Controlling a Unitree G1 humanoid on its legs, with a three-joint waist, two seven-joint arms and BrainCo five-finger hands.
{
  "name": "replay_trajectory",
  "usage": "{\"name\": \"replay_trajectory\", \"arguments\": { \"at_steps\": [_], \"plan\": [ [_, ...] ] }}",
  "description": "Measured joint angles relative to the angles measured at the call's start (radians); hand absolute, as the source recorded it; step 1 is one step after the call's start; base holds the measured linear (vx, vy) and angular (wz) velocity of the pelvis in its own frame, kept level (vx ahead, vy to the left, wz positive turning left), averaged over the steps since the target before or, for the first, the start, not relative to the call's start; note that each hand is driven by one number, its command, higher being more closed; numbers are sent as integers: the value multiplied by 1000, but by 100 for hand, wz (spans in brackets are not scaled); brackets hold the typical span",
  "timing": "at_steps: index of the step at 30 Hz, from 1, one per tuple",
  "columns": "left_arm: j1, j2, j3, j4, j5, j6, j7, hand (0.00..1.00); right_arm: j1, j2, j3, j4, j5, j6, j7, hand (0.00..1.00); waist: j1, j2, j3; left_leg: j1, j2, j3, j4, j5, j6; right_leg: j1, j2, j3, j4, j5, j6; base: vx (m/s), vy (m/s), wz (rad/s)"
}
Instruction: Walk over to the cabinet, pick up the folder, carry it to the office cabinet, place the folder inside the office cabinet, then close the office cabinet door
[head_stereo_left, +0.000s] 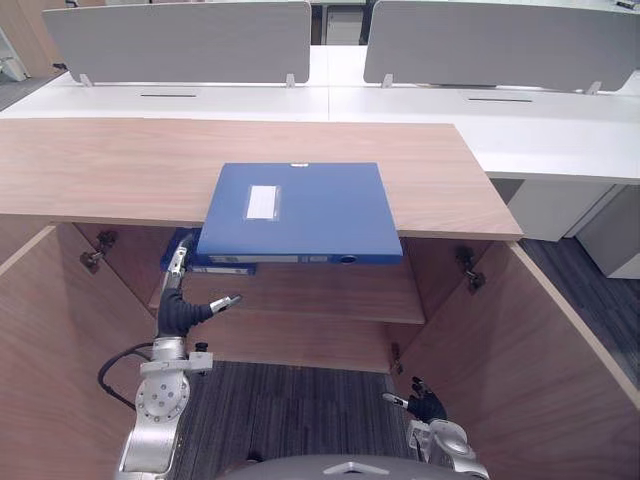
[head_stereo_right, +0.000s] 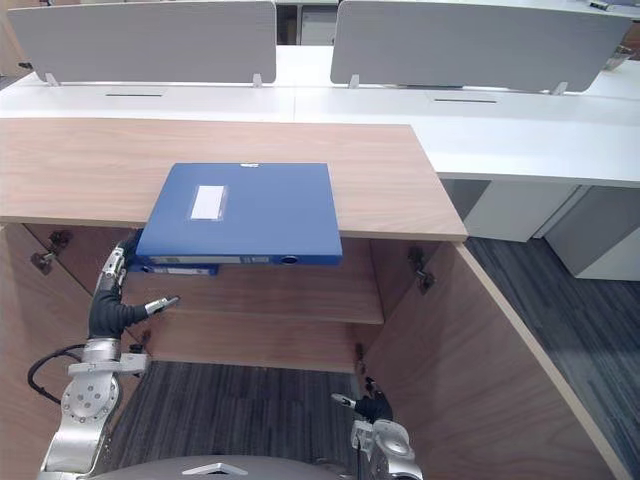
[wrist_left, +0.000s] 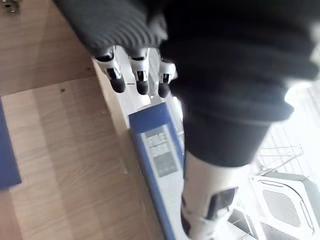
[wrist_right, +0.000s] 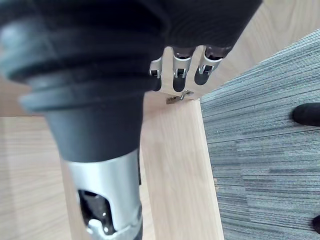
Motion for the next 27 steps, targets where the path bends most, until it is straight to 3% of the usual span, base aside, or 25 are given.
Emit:
{"name": "replay_trajectory", "arguments": {
  "at_steps": [6, 12, 22, 27],
  "plan": [
    [-1, 0, 22, -166, 32, -32, 47, 0, 1, -3, 1, 3, -1, 0, 0, 0, 7, 2, 1, -2, 6, 18, 0, -2, -3, 0, 0, 21, 0, 4, -1, -8, 13, -9],
    [-5, 20, 14, -240, 96, -40, 49, 0, 1, -4, 2, 6, -1, 0, 1, 0, 9, 2, 0, 1, 6, 17, 0, -2, -3, 5, 0, 21, 2, 4, -1, 0, 0, 0],
    [-95, 77, -126, -234, 297, -35, 47, 0, 3, -3, 44, 13, -39, 0, 8, 0, 5, -2, -5, 2, 8, 19, 0, 0, -2, 4, 0, 23, 7, 4, -2, 0, 0, 0],
    [-146, 87, -170, -146, 375, -10, 48, 0, 15, -3, 51, 11, -39, 0, 7, 0, -2, 2, -17, 3, 8, 24, 0, 0, -2, -2, 4, 29, 8, 5, -2, 15, 3, -4]
  ]
}}
